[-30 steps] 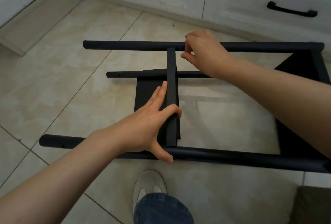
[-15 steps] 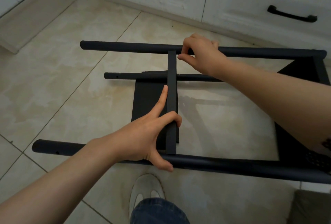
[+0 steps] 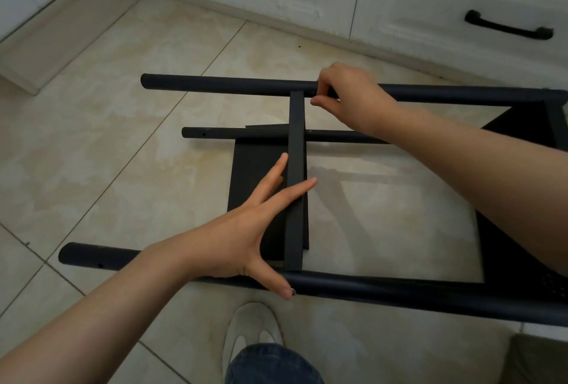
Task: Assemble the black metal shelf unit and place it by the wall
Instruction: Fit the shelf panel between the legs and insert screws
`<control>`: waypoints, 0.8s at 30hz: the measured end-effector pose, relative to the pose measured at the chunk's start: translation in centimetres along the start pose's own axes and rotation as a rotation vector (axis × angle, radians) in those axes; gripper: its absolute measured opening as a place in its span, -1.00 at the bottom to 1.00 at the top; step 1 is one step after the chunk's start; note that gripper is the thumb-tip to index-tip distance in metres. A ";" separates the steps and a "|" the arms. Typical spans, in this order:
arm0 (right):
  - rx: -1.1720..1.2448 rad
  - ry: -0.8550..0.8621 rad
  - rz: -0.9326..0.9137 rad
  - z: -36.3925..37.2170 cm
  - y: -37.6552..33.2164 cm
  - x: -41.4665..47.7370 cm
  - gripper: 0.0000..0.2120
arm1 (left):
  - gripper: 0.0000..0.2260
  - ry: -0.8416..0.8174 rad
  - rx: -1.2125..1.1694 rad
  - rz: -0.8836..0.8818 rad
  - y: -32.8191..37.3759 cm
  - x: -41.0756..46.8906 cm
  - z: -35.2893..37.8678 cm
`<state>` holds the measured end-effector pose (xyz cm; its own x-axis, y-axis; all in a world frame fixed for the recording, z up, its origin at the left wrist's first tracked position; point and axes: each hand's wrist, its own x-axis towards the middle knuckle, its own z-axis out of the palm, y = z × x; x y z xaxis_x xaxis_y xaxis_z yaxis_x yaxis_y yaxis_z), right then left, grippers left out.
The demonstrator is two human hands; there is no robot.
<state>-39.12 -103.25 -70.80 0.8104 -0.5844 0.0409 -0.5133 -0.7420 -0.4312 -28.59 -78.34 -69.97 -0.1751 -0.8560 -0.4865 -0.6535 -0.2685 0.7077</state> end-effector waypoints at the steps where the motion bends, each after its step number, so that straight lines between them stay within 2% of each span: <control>1: 0.002 0.004 -0.005 0.0 0.0 0.0 -0.81 | 0.18 0.015 -0.045 -0.007 0.0 0.1 -0.2; 3: 0.006 0.004 -0.015 0.0 0.1 0.0 -0.81 | 0.12 0.117 -0.185 -0.010 0.4 0.9 -0.7; 6: 0.044 -0.006 -0.018 -0.5 0.5 0.0 -0.79 | -0.05 0.394 -0.374 -0.062 1.7 3.7 -1.9; 9: 0.124 -0.021 -0.006 -1.4 1.0 0.1 -0.80 | -0.38 0.579 -0.296 -0.145 3.1 7.4 -3.7; 13: 0.144 -0.040 -0.016 -1.8 1.2 0.1 -0.83 | -0.77 0.716 -0.106 -0.295 3.4 11.7 -5.9; 14: 0.159 -0.041 -0.019 -1.9 1.3 0.1 -0.83 | -0.82 0.748 -0.062 -0.325 3.4 12.4 -6.2; 19: 0.192 -0.045 -0.025 -1.8 1.5 0.0 -0.83 | -0.60 0.879 0.121 -0.402 3.8 14.1 -7.1; 24: 0.225 -0.003 -0.024 -1.2 1.5 -0.1 -0.81 | -0.48 0.882 0.219 -0.440 4.3 14.2 -7.3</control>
<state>-40.30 -104.71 -70.40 0.8227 -0.5661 0.0513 -0.4180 -0.6638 -0.6202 -28.52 -94.93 -70.08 0.6633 -0.7454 -0.0662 -0.6652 -0.6278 0.4041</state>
